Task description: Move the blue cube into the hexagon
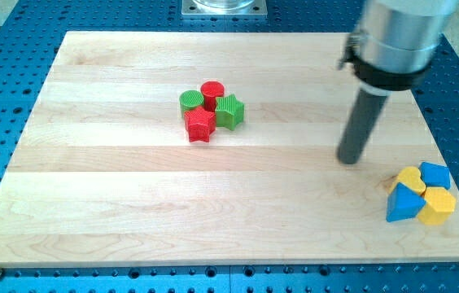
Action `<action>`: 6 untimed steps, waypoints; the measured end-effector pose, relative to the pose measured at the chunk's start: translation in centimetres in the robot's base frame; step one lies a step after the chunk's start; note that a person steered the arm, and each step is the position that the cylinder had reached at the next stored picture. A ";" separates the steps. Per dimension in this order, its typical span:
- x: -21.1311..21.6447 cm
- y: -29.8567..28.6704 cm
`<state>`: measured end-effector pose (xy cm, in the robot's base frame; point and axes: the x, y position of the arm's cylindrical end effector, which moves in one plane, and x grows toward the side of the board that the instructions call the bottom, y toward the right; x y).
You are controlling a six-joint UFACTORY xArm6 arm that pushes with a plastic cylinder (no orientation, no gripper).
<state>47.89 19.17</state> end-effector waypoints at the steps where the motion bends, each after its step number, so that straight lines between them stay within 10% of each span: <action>1: 0.0 6.4; 6: 9.7 11.1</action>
